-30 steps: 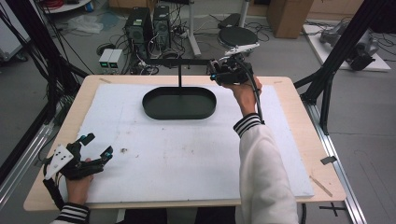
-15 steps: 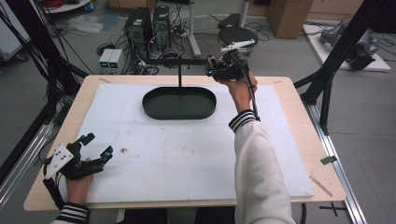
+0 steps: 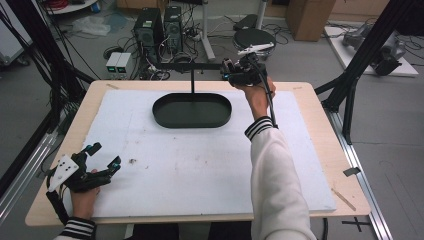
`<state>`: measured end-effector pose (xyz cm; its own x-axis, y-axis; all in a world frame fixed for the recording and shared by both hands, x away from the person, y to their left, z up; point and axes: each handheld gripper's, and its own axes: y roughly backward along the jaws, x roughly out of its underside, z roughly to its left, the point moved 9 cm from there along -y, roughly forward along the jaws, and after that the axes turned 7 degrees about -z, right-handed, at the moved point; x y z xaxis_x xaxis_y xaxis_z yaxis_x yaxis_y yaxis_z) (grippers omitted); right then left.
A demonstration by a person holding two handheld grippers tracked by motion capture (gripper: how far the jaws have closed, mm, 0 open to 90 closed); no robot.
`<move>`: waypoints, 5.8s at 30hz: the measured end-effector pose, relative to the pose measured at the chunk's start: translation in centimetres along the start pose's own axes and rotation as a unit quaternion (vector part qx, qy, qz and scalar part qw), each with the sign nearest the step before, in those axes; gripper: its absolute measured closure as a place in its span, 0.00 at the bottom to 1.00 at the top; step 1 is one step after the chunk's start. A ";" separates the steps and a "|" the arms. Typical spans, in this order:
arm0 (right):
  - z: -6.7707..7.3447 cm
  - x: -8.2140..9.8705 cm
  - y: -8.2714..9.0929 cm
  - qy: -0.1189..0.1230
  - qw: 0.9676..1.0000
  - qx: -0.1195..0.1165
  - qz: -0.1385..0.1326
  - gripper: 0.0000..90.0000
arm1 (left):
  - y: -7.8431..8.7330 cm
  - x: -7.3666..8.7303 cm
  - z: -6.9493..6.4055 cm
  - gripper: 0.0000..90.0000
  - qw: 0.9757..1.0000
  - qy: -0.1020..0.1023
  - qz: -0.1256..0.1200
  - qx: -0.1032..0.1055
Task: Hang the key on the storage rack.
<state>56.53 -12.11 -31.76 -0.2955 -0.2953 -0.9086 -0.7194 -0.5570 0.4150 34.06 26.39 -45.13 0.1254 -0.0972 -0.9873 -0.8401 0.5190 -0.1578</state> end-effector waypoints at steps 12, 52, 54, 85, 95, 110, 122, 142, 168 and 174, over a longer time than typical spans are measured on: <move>-1.5 0.1 -0.2 -0.010 1.000 0.013 -0.002 0.53 | 0.0 0.0 0.0 0.14 1.000 0.000 0.001 0.000; -3.2 3.7 -0.4 -0.022 0.998 0.020 0.056 0.53 | 0.0 0.0 -0.1 0.14 1.000 -0.002 0.000 0.000; -3.1 3.8 -0.4 -0.025 0.998 0.019 0.058 0.53 | 0.0 0.0 -0.1 0.14 1.000 -0.002 0.000 0.001; -3.4 7.1 -2.0 -0.038 0.996 0.010 0.081 0.53 | 0.1 0.0 -0.1 0.14 1.000 -0.004 -0.001 0.001; -3.1 7.7 -2.8 -0.045 0.995 0.002 0.087 0.53 | 0.1 0.0 -0.1 0.14 1.000 -0.004 0.000 0.001; -2.5 7.7 -3.6 -0.070 0.994 -0.010 0.085 0.29 | 0.1 0.0 0.0 0.14 1.000 -0.003 0.001 0.000; -2.2 4.4 1.2 -0.114 0.993 -0.041 -0.004 0.11 | 0.0 0.0 -0.1 0.14 1.000 -0.005 0.001 0.000; 0.9 10.5 14.8 -0.049 0.982 -0.052 -0.172 0.00 | 0.1 -0.1 -0.2 0.14 1.000 -0.012 -0.004 0.000; 0.9 22.3 15.4 -0.058 0.969 -0.017 -0.239 0.00 | 0.3 -0.2 -0.2 0.14 1.000 -0.016 -0.011 -0.003; 1.2 22.4 15.4 -0.046 0.970 -0.014 -0.237 0.00 | 0.3 -0.3 -0.2 0.14 1.000 -0.013 -0.017 -0.004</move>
<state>38.06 -26.33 -45.78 0.0088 0.0698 -0.9975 -0.7709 -0.6349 -0.0512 33.66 26.46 -44.93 0.1665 -0.0925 -0.9817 -0.8397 0.5085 -0.1903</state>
